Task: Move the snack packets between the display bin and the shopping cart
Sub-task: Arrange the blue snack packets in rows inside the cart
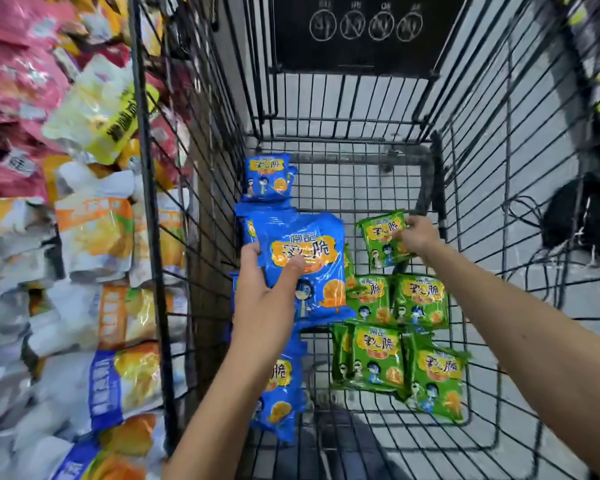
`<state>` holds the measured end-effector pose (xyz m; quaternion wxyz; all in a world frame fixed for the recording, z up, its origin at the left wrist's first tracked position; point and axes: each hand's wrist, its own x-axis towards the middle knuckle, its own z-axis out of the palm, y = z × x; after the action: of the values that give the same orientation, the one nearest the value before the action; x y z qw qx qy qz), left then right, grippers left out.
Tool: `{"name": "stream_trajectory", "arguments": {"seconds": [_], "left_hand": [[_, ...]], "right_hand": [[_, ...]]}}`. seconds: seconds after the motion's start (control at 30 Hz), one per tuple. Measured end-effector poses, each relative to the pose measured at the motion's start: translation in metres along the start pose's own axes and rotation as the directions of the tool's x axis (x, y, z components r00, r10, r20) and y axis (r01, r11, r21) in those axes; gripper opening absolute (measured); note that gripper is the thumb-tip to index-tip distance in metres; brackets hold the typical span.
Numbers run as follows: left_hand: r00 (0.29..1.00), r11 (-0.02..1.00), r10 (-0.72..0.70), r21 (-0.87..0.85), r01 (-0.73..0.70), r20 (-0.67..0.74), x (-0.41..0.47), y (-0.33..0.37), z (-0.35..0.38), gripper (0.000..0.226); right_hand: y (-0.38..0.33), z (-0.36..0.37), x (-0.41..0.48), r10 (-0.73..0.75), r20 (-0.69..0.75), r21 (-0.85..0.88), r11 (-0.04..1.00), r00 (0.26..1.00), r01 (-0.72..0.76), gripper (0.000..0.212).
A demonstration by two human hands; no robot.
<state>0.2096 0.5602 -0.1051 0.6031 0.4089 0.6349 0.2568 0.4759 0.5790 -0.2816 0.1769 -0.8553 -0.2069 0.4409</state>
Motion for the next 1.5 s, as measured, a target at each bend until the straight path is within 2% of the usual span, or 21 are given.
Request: {"name": "stream_trajectory", "arguments": {"seconds": [0.07, 0.13, 0.2, 0.3, 0.37, 0.4, 0.43, 0.47, 0.5, 0.57, 0.67, 0.73, 0.8, 0.87, 0.9, 1.03, 1.13, 1.23, 1.3, 1.37, 1.5], "left_hand": [[1.0, 1.0, -0.017, -0.002, 0.017, 0.006, 0.002, 0.004, 0.003, 0.013], [0.999, 1.0, -0.028, -0.006, 0.028, 0.018, 0.002, 0.01, 0.005, 0.016], [0.999, 1.0, -0.027, 0.002, 0.027, 0.035, 0.003, 0.015, 0.004, 0.024], [0.999, 1.0, -0.015, 0.006, 0.014, 0.047, 0.006, 0.019, 0.003, 0.025], [0.999, 0.999, 0.034, 0.015, -0.034, 0.028, 0.007, 0.022, 0.0, 0.017], [0.997, 0.997, 0.078, 0.025, -0.079, 0.014, 0.009, 0.025, 0.0, 0.014], [0.992, 0.991, 0.127, 0.039, -0.127, 0.006, 0.011, 0.028, -0.001, 0.013], [0.985, 0.983, 0.17, 0.062, -0.17, 0.005, 0.013, 0.031, -0.001, 0.014], [0.978, 0.974, 0.208, 0.091, -0.208, 0.01, 0.015, 0.035, -0.001, 0.014], [0.961, 0.95, 0.276, 0.146, -0.274, 0.011, 0.018, 0.046, -0.003, 0.014], [0.912, 0.865, 0.41, 0.313, -0.393, 0.012, 0.02, 0.068, -0.008, 0.026], [0.795, 0.654, 0.606, 0.557, -0.512, 0.02, 0.023, 0.082, -0.017, 0.04], [0.655, 0.433, 0.756, 0.752, -0.497, -0.002, 0.031, 0.094, -0.031, 0.052], [0.585, 0.361, 0.807, 0.853, -0.378, -0.082, 0.042, 0.1, -0.045, 0.058], [0.599, 0.376, 0.791, 0.871, -0.317, -0.123, 0.048, 0.1, -0.051, 0.061], [0.785, 0.537, 0.581, 0.827, -0.17, -0.216, 0.064, 0.085, -0.062, 0.066], [0.772, 0.554, 0.589, 0.815, -0.168, -0.241, 0.069, 0.077, -0.065, 0.049], [0.756, 0.552, 0.604, 0.816, -0.171, -0.251, 0.07, 0.076, -0.065, 0.043], [0.757, 0.548, 0.601, 0.821, -0.158, -0.256, 0.071, 0.075, -0.065, 0.042], [0.759, 0.552, 0.597, 0.82, -0.153, -0.261, 0.07, 0.076, -0.066, 0.041], [0.745, 0.535, 0.62, 0.828, -0.17, -0.247, 0.071, 0.076, -0.066, 0.04]], "right_hand": [[0.001, -0.001, -0.004, -0.01, -0.064, -0.133, 0.991, 0.998, 0.001, 0.051], [0.005, -0.003, -0.012, -0.017, -0.128, -0.301, 0.953, 0.992, -0.022, 0.038], [0.007, -0.006, -0.022, 0.007, -0.159, -0.38, 0.922, 0.987, -0.067, 0.021], [-0.002, -0.008, -0.039, 0.023, -0.222, -0.451, 0.884, 0.975, -0.123, 0.022], [-0.023, -0.004, -0.062, -0.045, -0.241, -0.301, 0.953, 0.97, -0.03, 0.032], [-0.039, -0.002, -0.078, -0.078, -0.184, -0.089, 0.994, 0.98, 0.062, 0.031], [-0.057, -0.001, -0.099, -0.126, -0.048, 0.171, 0.976, 0.991, 0.133, 0.03], [-0.077, 0.0, -0.124, -0.22, 0.125, 0.404, 0.902, 0.967, 0.153, 0.033], [-0.092, 0.0, -0.147, -0.319, 0.269, 0.549, 0.826, 0.909, 0.127, 0.04], [-0.114, -0.001, -0.182, -0.452, 0.386, 0.637, 0.761, 0.804, 0.122, 0.038], [-0.142, -0.002, -0.194, -0.484, 0.419, 0.711, 0.701, 0.768, 0.054, 0.018], [-0.162, -0.002, -0.18, -0.459, 0.513, 0.756, 0.642, 0.725, -0.129, 0.012], [-0.181, 0.004, -0.155, -0.368, 0.534, 0.76, 0.604, 0.761, -0.241, 0.013], [-0.197, 0.018, -0.124, -0.217, 0.481, 0.733, 0.632, 0.849, -0.253, 0.012], [-0.203, 0.028, -0.108, -0.158, 0.45, 0.713, 0.656, 0.879, -0.248, 0.012], [-0.215, 0.07, -0.065, -0.033, 0.346, 0.623, 0.755, 0.938, -0.203, 0.021], [-0.213, 0.101, -0.043, 0.017, 0.25, 0.525, 0.838, 0.968, -0.15, 0.012], [-0.2, 0.128, -0.027, 0.001, 0.147, 0.314, 0.948, 0.989, -0.047, 0.046], [-0.194, 0.137, -0.025, -0.061, 0.038, 0.161, 0.986, 0.997, 0.054, 0.044], [-0.193, 0.139, -0.026, -0.125, 0.004, 0.055, 0.991, 0.992, 0.124, 0.041], [-0.198, 0.132, -0.028, -0.222, 0.1, -0.315, 0.918, 0.97, 0.242, 0.041]]}}
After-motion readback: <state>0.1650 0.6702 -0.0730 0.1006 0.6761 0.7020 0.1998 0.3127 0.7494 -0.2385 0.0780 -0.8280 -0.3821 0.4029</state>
